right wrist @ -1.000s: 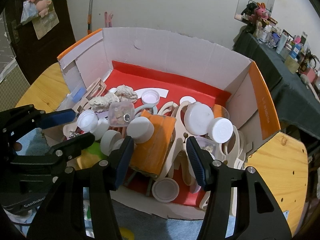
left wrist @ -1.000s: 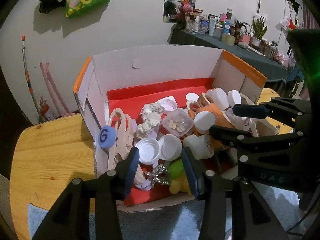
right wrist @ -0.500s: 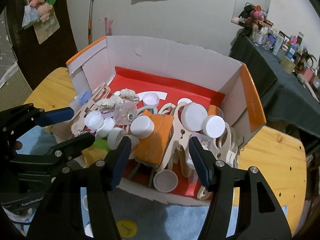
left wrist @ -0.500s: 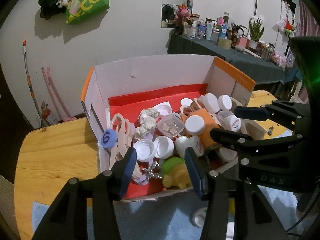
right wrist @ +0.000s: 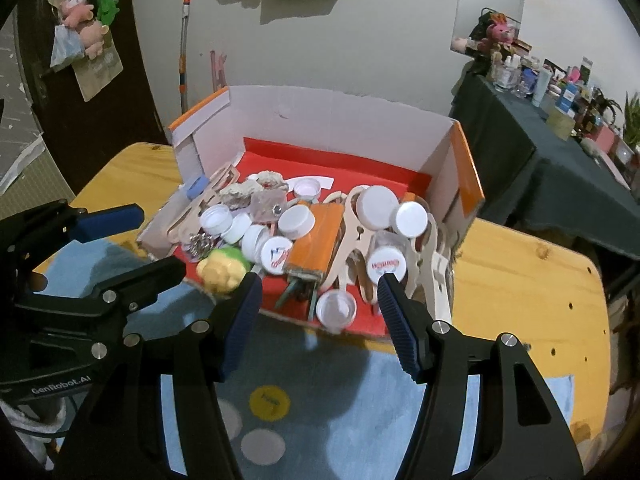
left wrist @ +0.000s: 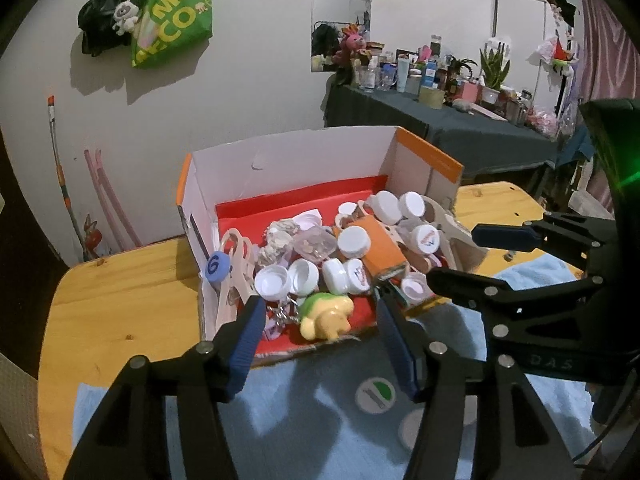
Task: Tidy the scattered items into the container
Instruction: 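Withdraw both grippers from the box back over the caps on the towel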
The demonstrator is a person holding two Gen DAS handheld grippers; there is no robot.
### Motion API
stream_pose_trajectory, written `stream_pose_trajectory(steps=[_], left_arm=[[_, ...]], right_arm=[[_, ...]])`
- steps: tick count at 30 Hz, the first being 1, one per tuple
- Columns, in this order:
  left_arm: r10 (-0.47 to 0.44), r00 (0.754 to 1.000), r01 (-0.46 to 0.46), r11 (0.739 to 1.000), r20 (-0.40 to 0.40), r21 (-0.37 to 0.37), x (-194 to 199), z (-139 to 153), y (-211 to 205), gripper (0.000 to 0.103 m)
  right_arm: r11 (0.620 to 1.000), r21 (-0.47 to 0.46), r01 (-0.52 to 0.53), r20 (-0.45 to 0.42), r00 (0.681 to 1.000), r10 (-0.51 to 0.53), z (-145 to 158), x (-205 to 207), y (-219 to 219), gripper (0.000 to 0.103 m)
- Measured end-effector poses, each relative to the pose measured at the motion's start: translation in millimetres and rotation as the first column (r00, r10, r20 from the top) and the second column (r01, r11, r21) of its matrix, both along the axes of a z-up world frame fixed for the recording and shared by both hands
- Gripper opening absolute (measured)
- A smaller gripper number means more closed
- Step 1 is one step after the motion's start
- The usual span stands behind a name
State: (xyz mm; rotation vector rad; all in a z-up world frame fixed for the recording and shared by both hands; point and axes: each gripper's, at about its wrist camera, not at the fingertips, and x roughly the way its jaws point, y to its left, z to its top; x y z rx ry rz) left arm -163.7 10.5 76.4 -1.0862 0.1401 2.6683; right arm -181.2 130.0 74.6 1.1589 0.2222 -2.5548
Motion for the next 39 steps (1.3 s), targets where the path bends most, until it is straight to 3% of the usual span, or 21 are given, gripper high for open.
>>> stream_pose_trajectory(steps=[8, 15, 30, 39], left_arm=[[-0.019, 1.000, 0.019, 1.000, -0.002, 0.006, 32, -1, 2, 0.061], [-0.035, 0.999, 0.035, 0.999, 0.012, 0.012, 53, -13, 4, 0.068], [-0.075, 0.992, 0.078, 0.996, 0.099, -0.032, 43, -63, 8, 0.068], [-0.115, 0.988, 0.121, 0.991, 0.107, -0.056, 33, -72, 13, 0.068]], right_arm=[[1.000, -0.003, -0.016, 0.000, 1.000, 0.016, -4, 35, 0, 0.064], [0.999, 0.016, -0.031, 0.021, 0.999, 0.031, -15, 54, 1, 0.065], [0.999, 0.049, -0.014, 0.081, 0.997, 0.010, -50, 62, 8, 0.065], [0.998, 0.053, -0.042, 0.120, 0.992, 0.036, -66, 75, 15, 0.064]])
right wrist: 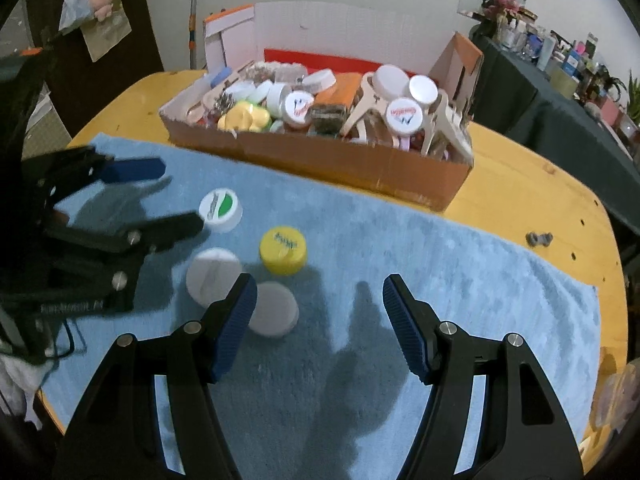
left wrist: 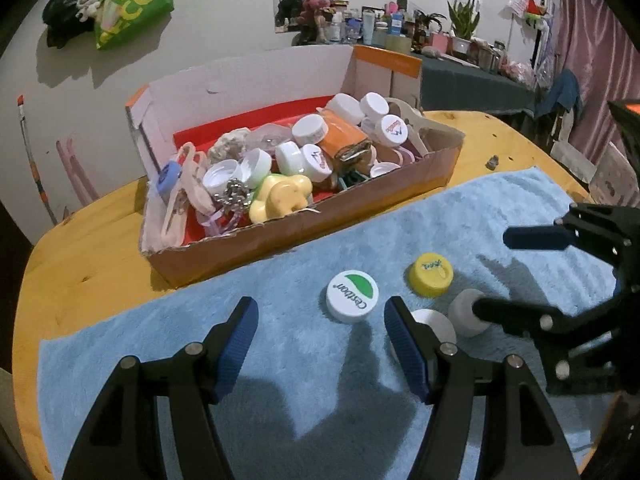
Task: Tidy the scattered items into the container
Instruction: 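Withdraw both grippers from the box back over the caps on the towel, then close the left gripper on the green-and-white Cestbon cap while the right gripper grasps a white cap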
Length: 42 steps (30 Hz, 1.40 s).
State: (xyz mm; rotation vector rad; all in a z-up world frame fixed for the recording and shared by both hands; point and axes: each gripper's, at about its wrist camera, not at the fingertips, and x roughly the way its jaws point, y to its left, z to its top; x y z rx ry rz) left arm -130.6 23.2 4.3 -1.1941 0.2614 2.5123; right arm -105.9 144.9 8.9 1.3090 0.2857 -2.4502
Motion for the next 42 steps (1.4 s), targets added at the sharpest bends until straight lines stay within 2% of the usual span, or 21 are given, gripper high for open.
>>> stream_pose_trajectory(steps=[7, 14, 17, 19, 22, 28, 30, 33, 36, 37, 42], left_arm=[[-0.048, 0.999, 0.048, 0.999, 0.008, -0.023, -6, -7, 12, 0.068], [-0.067, 0.998, 0.067, 0.998, 0.021, -0.003, -10, -11, 12, 0.068], [-0.073, 0.997, 0.073, 0.997, 0.030, 0.006, -12, -12, 10, 0.062], [-0.081, 0.996, 0.080, 0.997, 0.043, 0.012, -13, -15, 9, 0.054], [-0.088, 0.995, 0.087, 0.996, 0.045, 0.012, -12, -19, 10, 0.052], [-0.096, 0.995, 0.096, 0.995, 0.039, 0.023, -14, -19, 11, 0.047], [-0.103, 0.994, 0.102, 0.994, 0.039, 0.029, -14, -19, 12, 0.043], [-0.110, 0.993, 0.110, 0.994, 0.035, 0.027, -13, -19, 14, 0.041], [-0.120, 0.992, 0.119, 0.992, 0.033, 0.031, -12, -19, 14, 0.035], [-0.122, 0.992, 0.121, 0.992, 0.033, 0.034, -13, -19, 14, 0.035], [-0.124, 0.992, 0.123, 0.992, 0.029, 0.036, -13, -20, 14, 0.034]], right_arm=[[0.998, 0.022, -0.051, -0.006, 0.999, 0.051, -6, 11, -9, 0.064], [0.997, 0.018, -0.073, -0.002, 0.997, 0.073, -10, 8, -13, 0.064], [0.997, 0.004, -0.074, 0.001, 0.997, 0.074, -11, 6, -12, 0.064], [0.997, -0.005, -0.076, -0.012, 0.997, 0.076, -11, 7, -10, 0.062], [0.997, -0.009, -0.081, -0.017, 0.997, 0.081, -11, 8, -10, 0.061], [0.996, -0.011, -0.092, -0.017, 0.996, 0.092, -12, 8, -11, 0.055], [0.995, -0.014, -0.098, -0.012, 0.995, 0.098, -13, 8, -11, 0.048], [0.994, -0.003, -0.107, -0.008, 0.994, 0.107, -17, 9, -12, 0.047], [0.994, -0.003, -0.112, -0.016, 0.994, 0.112, -18, 11, -11, 0.045], [0.994, -0.009, -0.113, -0.012, 0.994, 0.113, -18, 10, -11, 0.041], [0.993, -0.012, -0.113, -0.022, 0.993, 0.113, -17, 9, -13, 0.035]])
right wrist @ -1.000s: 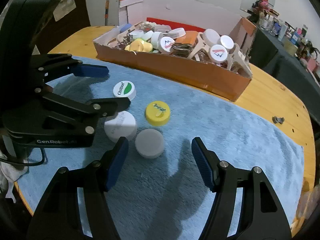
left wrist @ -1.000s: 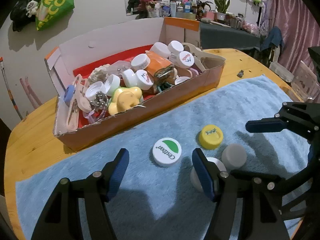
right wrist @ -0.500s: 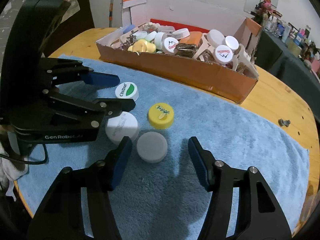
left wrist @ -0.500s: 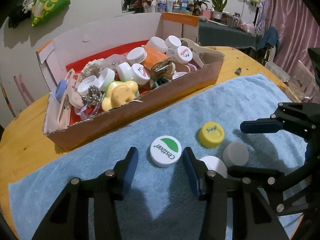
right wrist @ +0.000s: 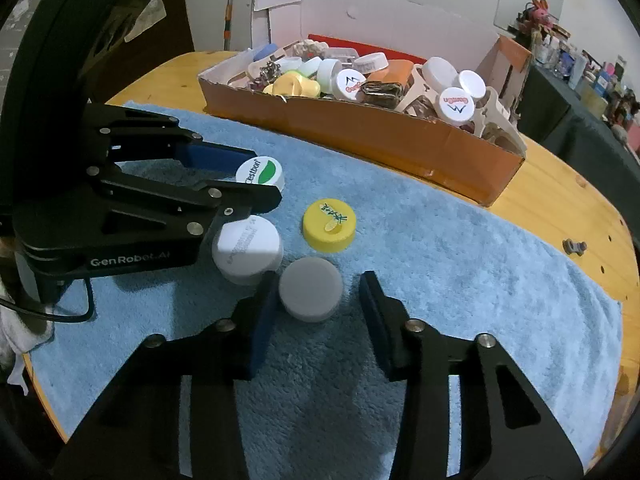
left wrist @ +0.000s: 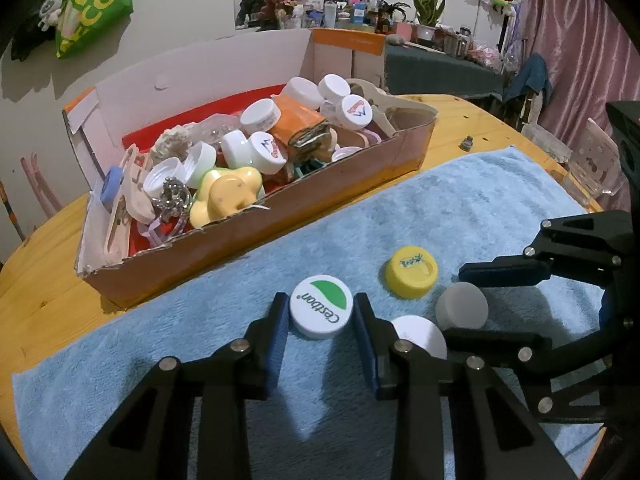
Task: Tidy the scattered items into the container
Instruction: 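Close the left gripper on the green-and-white Cestbon cap while the right gripper grasps a white cap, then lift both held caps and carry them over the cardboard box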
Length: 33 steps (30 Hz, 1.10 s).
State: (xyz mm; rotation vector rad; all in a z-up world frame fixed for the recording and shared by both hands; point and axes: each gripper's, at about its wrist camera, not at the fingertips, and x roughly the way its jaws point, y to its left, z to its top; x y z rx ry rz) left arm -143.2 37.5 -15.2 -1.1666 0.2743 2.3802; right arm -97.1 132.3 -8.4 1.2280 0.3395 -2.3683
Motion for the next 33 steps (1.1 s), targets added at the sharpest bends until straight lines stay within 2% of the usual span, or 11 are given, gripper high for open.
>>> stream_pose_trajectory(steps=[3, 17, 33], left_arm=[[0.001, 1.000, -0.001, 1.000, 0.001, 0.007, 0, 0, 0, 0.034], [0.029, 1.000, -0.029, 0.999, -0.004, 0.029, 0, 6, -4, 0.034], [0.064, 0.996, -0.062, 0.998, -0.055, 0.032, 6, 38, -11, 0.034]], right_arm=[[1.000, -0.002, 0.000, 0.000, 1.000, 0.000, 0, -1, 0, 0.031], [1.000, -0.027, 0.016, -0.011, 1.000, -0.016, 7, -1, 3, 0.031], [0.999, -0.049, 0.016, -0.048, 0.999, -0.018, 34, 2, 12, 0.031]])
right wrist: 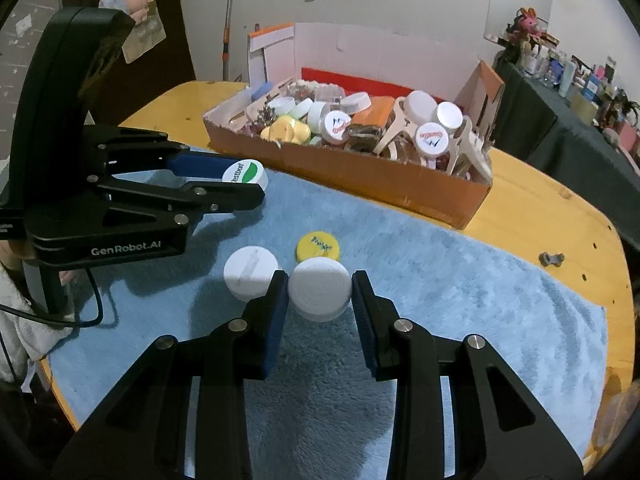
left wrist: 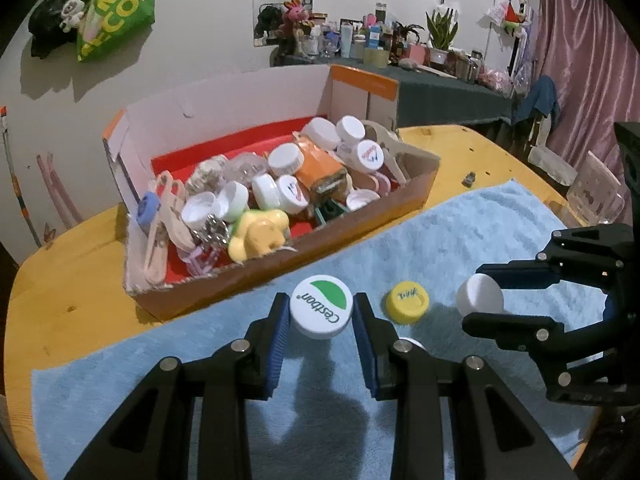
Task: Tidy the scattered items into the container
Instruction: 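Lift both held caps and carry them over the cardboard box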
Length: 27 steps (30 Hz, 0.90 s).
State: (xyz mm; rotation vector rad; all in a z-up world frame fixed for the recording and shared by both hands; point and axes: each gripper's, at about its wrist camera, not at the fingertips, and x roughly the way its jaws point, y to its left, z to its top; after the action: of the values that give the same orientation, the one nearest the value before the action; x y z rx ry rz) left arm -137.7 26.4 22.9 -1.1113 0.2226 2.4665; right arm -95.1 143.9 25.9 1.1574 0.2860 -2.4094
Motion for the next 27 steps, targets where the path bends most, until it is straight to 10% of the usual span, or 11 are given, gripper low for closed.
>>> stream_pose_trajectory(steps=[27], left_arm=[[0.100, 0.994, -0.100, 0.995, -0.037, 0.023, -53, 32, -15, 0.034]], right_arm=[[1.000, -0.013, 0.008, -0.041, 0.999, -0.009, 43, -78, 0, 0.031]])
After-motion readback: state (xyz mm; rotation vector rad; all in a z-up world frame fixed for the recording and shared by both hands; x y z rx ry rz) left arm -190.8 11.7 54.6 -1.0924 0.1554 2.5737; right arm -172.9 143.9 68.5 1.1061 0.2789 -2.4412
